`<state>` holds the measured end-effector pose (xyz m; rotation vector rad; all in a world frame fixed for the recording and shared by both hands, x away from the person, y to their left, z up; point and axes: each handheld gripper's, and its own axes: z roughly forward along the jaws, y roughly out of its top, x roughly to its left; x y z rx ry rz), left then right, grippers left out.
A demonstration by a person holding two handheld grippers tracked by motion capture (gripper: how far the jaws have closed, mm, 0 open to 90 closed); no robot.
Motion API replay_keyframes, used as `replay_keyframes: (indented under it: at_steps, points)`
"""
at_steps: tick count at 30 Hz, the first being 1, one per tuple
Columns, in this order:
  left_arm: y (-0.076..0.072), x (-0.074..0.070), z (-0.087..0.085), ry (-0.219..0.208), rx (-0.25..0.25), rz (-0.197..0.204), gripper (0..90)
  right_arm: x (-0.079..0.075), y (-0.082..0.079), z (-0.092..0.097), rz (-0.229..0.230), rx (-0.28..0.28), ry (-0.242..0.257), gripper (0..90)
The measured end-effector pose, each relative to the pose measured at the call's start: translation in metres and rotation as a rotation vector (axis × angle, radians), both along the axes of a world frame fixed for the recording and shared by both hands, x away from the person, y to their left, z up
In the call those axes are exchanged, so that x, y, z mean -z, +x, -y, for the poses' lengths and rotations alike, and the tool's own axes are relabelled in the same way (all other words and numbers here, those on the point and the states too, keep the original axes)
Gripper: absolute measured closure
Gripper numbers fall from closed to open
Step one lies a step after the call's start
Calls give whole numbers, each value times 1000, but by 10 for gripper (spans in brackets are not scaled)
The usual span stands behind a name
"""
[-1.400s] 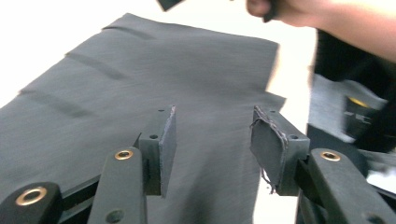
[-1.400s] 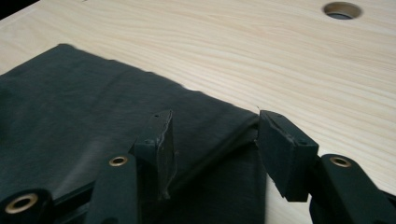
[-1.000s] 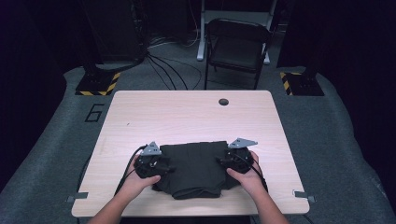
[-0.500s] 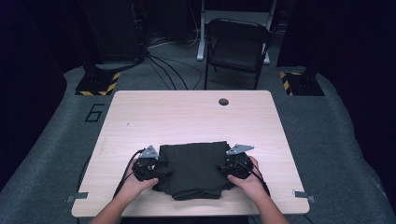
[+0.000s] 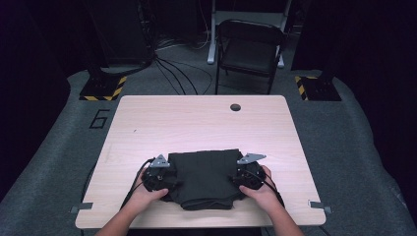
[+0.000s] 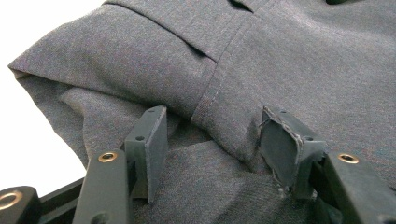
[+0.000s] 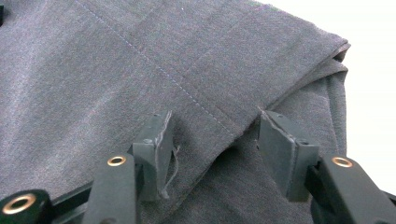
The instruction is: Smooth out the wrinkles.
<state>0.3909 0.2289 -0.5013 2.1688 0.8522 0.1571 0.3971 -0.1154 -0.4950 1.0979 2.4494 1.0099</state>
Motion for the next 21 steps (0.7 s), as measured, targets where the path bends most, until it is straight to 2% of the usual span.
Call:
replay_keyframes:
  at_steps: [1,3,11,16,19,21]
  points:
    - [0,1,1,-10,-11,7,420,0,0,0,-2,-1,0,448]
    - [1,2,0,-18,-10,-6,421,0,0,0,-7,-1,0,448]
    - [3,3,-2,-32,-19,-10,421,0,1,1,-16,-7,11,446]
    - [2,-2,-2,-26,-17,-2,419,-2,2,3,-4,-14,12,444]
    - [0,-6,-4,-40,-23,6,417,-5,1,3,-16,1,29,444]
    - [-1,-8,-6,-45,-32,1,416,-7,1,4,-2,-2,41,444]
